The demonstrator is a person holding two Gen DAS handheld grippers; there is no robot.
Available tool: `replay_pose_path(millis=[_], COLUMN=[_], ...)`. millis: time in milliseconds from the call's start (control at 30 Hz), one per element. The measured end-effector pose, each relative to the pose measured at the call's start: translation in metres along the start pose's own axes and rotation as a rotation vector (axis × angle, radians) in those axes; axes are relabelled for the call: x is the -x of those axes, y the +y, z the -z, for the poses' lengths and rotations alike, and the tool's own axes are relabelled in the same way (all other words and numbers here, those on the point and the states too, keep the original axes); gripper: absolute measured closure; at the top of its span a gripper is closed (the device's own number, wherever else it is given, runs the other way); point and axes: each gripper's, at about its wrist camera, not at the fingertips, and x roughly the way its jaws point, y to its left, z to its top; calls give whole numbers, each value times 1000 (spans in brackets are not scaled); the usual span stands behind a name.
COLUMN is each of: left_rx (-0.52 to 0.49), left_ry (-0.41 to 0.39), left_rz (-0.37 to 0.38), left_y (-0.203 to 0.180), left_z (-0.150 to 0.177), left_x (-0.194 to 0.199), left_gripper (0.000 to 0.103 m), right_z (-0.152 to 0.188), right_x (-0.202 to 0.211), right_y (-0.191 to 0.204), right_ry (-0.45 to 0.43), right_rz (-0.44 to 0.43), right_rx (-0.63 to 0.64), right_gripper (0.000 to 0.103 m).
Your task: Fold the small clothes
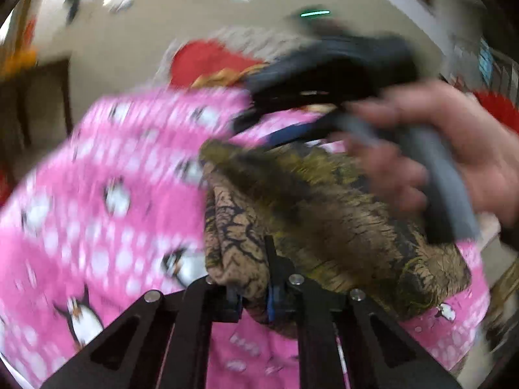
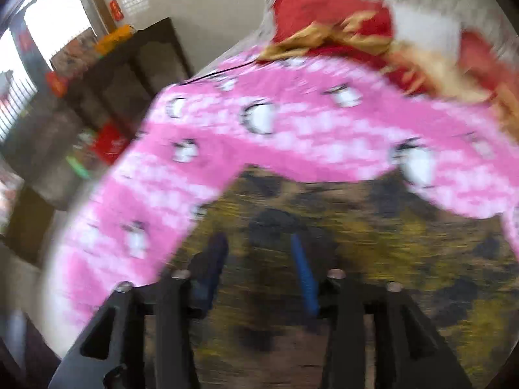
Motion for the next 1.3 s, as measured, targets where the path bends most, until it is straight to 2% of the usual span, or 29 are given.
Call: replay_pose_path(millis=[100,267,333,433,533,633,700,767,833,967,1100,1300], left_rx=[-67,-91,-90,-89,-78,-45,-26,-11,10,31,12,-62], left_ry=[-46,-53,-52,-47,-41,-34,-28,-21,-16,-8,-7,14], left_rz=[16,67,91,123,140,154,166,177,200,267,322,415], left_y=[-19,-33,-36,-39,-43,-37,-33,-30,-28,-31,-51,-104], left_z=[-12,-21,-24,-26,-27,-29,-30,-30,-31,-35,-40,-43], left_x=[3,-2,-5,-4,-2,-2,0,1,2,4,10,12], left_gripper=[93,93,93,93,93,94,94,94,94,95,95,95], right_z=[-20,-44,-49,-55,-55,-56,-55,-55,-54,-52,-44,-26], right_x=[-18,-29,-32,-40,-49,-53,-55,-53,-47,-21,20,82], right_y=[2,9,13,23,36,44,43,39,32,11,-24,-83], right_ry=[89,179,208,268,303,297,299,293,285,240,173,120], right_rz=[-76,-56,-4,138,230,322,354,346,324,278,213,232], right_rx=[-47,-22,10,106,202,257,266,252,228,152,56,-27], right_gripper=[49,49,49,49,49,57,67,75,89,92,92,93])
